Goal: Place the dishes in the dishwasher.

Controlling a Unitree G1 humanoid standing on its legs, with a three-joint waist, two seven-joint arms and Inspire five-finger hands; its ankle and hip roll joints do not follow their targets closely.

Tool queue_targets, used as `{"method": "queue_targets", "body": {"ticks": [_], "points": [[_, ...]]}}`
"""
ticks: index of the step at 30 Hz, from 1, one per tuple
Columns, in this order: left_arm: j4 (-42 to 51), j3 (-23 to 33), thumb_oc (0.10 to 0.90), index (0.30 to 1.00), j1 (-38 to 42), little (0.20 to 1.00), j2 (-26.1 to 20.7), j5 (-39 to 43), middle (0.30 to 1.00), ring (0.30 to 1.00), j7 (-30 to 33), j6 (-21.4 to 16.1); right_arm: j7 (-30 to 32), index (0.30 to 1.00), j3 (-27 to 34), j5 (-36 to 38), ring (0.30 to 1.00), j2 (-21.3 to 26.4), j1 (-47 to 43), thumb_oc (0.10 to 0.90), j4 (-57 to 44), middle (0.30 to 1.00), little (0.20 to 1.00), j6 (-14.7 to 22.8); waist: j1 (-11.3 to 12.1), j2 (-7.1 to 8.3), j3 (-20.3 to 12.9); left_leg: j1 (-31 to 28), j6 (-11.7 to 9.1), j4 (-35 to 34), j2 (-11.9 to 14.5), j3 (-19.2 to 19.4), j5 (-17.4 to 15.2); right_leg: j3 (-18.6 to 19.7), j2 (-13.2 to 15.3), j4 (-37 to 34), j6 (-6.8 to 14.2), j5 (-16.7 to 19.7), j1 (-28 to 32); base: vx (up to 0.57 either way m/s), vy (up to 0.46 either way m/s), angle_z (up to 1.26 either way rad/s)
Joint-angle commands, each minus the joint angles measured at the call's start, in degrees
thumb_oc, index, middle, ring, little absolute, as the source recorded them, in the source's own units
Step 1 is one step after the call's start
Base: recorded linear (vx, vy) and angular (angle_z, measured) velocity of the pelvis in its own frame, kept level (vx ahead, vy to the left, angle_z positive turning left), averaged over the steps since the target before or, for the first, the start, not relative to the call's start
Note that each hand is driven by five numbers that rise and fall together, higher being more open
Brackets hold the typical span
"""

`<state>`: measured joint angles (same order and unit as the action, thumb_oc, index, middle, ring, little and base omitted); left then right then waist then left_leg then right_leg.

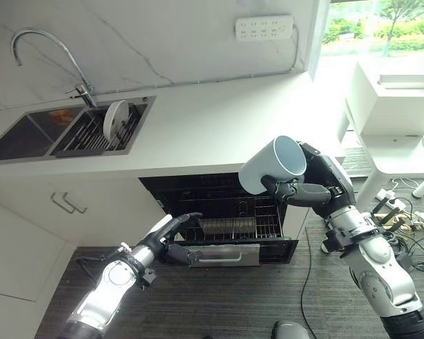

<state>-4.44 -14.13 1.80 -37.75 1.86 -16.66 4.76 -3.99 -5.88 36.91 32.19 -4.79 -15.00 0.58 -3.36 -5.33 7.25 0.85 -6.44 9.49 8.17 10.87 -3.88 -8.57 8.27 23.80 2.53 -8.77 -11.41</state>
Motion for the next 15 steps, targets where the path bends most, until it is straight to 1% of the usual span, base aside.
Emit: {"method": "queue_targets", "body": {"ticks": [1,2,8,12,15], "points": [[2.0,0.4,0.800,0.900,8.6,0.900,-5.9,-1.3,0.900,0.900,0.1,-1.5,-1.8,0.300,2.8,3.8,0.300,-0.9,-6.2,0.400,-9.0,0.300,0.300,5.2,-1.2,1.78,-2.0,1.5,3.4,7.7,-0.1,0.9,-9.5,1.6,-0.2,-6.6,5.1,-1.5,6.6,-0.04,0.020,0.00],[0.7,-0.7,0.800,0.900,10.5,0.900,-6.4,-4.1,0.900,0.900,-0.8,-1.4,-1.7,0.300,2.4,3.7,0.300,-0.6,-6.7,0.400,-8.4,0.300,0.300,5.2,-1.3,1.65,-2.0,1.5,3.4,7.7,-0.1,1.1,-9.5,1.6,-0.2,-6.6,5.1,-1.5,6.7,-0.03,0.013,-0.01],[-5.0,-5.1,0.800,0.900,16.9,0.900,-8.3,-8.7,0.900,0.900,-5.0,0.0,-1.8,0.300,1.4,4.3,0.300,-0.1,-8.3,0.400,-7.5,0.300,0.300,4.7,-2.0,1.67,-2.3,1.3,3.4,7.7,-0.1,1.6,-9.6,1.9,-0.4,-6.6,5.3,-1.5,6.7,-0.01,-0.004,-0.01],[-9.0,-6.8,0.800,0.900,19.8,0.900,-8.5,-11.9,0.900,0.900,-5.2,0.1,-2.9,0.300,1.7,4.9,0.300,-0.4,-8.2,0.400,-8.0,0.300,0.300,4.1,-2.9,1.69,-2.6,0.9,3.4,7.7,0.1,2.2,-9.7,2.5,-0.8,-6.6,5.3,-1.6,6.7,0.01,-0.008,-0.09],[-13.0,-8.0,0.800,0.900,21.0,0.900,-7.3,-14.5,0.900,0.900,-4.0,0.1,-3.9,0.300,1.6,4.4,0.300,-1.0,-8.4,0.400,-8.0,0.300,0.300,3.4,-3.4,1.61,-2.7,0.8,3.5,7.7,0.3,2.8,-9.8,2.9,-1.1,-6.6,5.2,-1.6,6.6,0.01,0.003,-0.09]]}}
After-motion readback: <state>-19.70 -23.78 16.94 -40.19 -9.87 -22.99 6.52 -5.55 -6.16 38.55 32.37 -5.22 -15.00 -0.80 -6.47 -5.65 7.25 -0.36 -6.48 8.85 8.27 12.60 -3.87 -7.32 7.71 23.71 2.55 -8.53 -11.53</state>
